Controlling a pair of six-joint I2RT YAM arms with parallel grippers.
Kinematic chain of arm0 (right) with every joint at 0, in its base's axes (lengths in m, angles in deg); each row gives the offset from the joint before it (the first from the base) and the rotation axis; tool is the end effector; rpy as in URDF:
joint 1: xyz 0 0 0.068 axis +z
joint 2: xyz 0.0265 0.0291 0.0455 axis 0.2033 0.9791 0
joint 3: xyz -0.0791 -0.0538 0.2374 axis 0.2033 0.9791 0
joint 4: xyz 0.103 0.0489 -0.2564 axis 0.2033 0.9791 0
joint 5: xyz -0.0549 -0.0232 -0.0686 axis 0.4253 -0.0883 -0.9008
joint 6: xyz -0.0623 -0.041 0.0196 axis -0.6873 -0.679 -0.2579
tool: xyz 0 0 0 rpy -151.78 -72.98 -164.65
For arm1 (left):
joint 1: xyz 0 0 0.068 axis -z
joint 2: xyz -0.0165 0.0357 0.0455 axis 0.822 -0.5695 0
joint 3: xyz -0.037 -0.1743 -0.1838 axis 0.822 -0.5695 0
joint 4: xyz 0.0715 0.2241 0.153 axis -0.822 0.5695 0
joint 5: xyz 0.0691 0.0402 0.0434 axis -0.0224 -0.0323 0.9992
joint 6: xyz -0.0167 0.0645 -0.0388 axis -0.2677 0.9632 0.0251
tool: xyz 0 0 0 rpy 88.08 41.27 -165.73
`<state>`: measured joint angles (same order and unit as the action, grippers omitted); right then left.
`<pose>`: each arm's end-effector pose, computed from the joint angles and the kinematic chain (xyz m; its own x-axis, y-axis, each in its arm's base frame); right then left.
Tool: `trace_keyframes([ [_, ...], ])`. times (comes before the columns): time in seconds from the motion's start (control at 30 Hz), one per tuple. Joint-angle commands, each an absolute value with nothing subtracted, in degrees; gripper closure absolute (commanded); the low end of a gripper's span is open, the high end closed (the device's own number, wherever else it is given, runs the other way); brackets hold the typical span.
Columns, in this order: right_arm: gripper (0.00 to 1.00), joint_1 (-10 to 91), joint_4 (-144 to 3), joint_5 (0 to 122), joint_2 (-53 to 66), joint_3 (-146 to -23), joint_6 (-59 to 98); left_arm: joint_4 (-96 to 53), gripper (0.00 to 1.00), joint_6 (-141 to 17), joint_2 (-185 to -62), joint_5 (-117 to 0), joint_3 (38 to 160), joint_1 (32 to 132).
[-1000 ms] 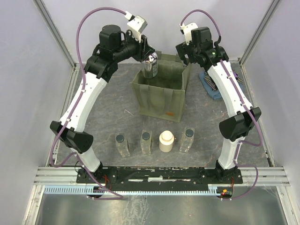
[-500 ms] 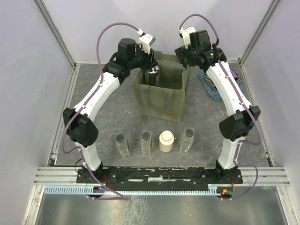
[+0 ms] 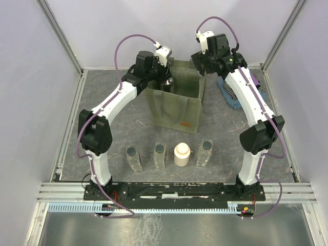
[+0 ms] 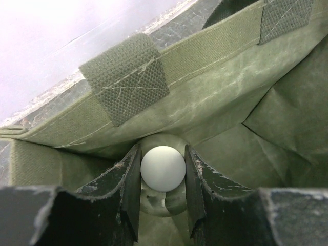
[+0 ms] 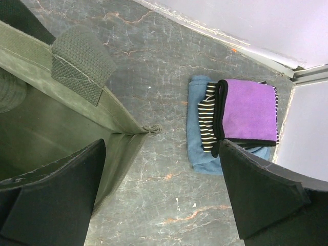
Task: Place the personal care products into the canvas bag
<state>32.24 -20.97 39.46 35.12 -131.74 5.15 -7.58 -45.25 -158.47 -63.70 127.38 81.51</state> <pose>0.4334 0.1451 0.3836 -0.5328 -0.3402 -0.7748 -0.2313 0.9393 -0.2533 0.4467 -0.2371 0.3097 -0.2674 0.2299 -0.9358 0.6513 0.7588 0.0003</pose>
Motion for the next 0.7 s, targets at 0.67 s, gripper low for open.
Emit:
trace_keyframes([
  [0.67,0.0,32.1,-20.5,38.3,34.4,-130.2,3.6,-21.1,0.97,-48.1,-160.1,-67.3,117.4,81.5],
])
